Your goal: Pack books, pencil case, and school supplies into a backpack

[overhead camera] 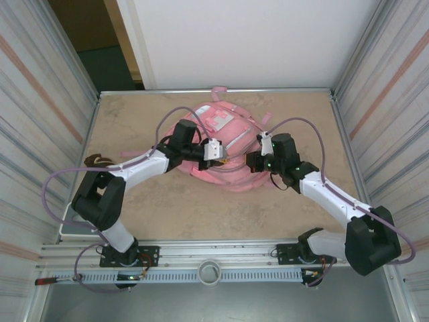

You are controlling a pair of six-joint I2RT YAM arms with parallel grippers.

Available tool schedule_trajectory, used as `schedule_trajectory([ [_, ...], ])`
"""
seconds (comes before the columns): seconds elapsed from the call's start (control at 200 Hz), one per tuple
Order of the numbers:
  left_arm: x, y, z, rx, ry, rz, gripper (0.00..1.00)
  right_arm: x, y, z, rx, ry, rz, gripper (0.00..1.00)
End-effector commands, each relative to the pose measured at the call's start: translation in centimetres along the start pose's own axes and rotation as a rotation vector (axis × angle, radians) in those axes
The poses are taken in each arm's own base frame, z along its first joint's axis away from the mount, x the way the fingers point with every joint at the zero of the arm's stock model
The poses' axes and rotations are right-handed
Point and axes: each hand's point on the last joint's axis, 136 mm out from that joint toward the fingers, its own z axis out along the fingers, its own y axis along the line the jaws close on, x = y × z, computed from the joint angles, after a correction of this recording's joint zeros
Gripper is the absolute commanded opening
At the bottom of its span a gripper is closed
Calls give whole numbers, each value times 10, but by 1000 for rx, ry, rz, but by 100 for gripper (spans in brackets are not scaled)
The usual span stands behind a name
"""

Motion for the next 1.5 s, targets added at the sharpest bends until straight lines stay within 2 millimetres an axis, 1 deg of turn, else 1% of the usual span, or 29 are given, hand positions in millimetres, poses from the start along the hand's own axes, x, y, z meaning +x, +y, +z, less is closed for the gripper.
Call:
schedule_trajectory([
  [0.0, 3, 12, -33, -39, -27, -21, 14, -9, -57, -6, 266, -11, 49, 0],
  [0.09, 8, 15, -40, -47, -30, -35, 14, -13, -71, -5, 348, -6, 68, 0],
  [0.2, 25, 23, -50, -71, -14, -66, 15, -15, -84, -5, 411, 12, 80, 0],
  [0.276, 39, 30, -57, -90, 9, -99, 15, -16, -86, -4, 417, 16, 77, 0],
  [0.341, 49, 35, -63, -107, 31, -129, 16, -19, -83, -4, 402, 12, 72, 0],
  [0.446, 59, 41, -69, -137, 66, -150, 20, -22, -67, 0, 319, 6, 65, 0],
  [0.481, 57, 41, -69, -139, 63, -149, 22, -23, -59, 1, 280, -1, 59, 0],
  [0.496, 56, 42, -70, -142, 59, -153, 27, -24, -56, 2, 265, -4, 56, 0],
  [0.526, 51, 42, -70, -140, 43, -160, 34, -24, -48, 3, 237, -11, 50, 0],
  [0.576, 42, 41, -69, -134, 26, -171, 44, -25, -36, 4, 194, -22, 45, 0],
  [0.671, 26, 36, -64, -144, 46, -155, 57, -26, -14, 7, 118, -38, 51, 0],
  [0.741, 16, 31, -55, -161, 82, -121, 64, -27, 1, 8, 77, -48, 48, 0],
  [0.882, 3, 20, -32, -169, 142, -50, 70, -29, 23, 9, 14, -67, 44, 0],
  [0.947, -1, 19, -20, -168, 177, -24, 70, -30, 32, 9, -15, -74, 45, 0],
  [1.057, 0, 21, -4, -159, 221, -6, 70, -28, 45, 7, -52, -77, 38, 0],
  [1.137, 3, 25, 2, -160, 226, -1, 66, -26, 52, 5, -71, -81, 30, 0],
  [1.192, 9, 30, 5, -170, 240, 5, 63, -25, 54, 4, -79, -84, 23, 0],
  [1.303, 19, 33, 10, -168, 275, 11, 50, -21, 55, 1, -81, -85, 18, 0],
  [1.378, 22, 32, 9, -157, 274, 9, 39, -18, 51, 0, -62, -75, 8, 0],
  [1.418, 22, 31, 6, -149, 262, 11, 33, -15, 46, 1, -41, -61, -4, 0],
  [1.493, 22, 26, -3, -124, 225, 19, 25, -8, 29, 3, 30, -33, -27, 0],
])
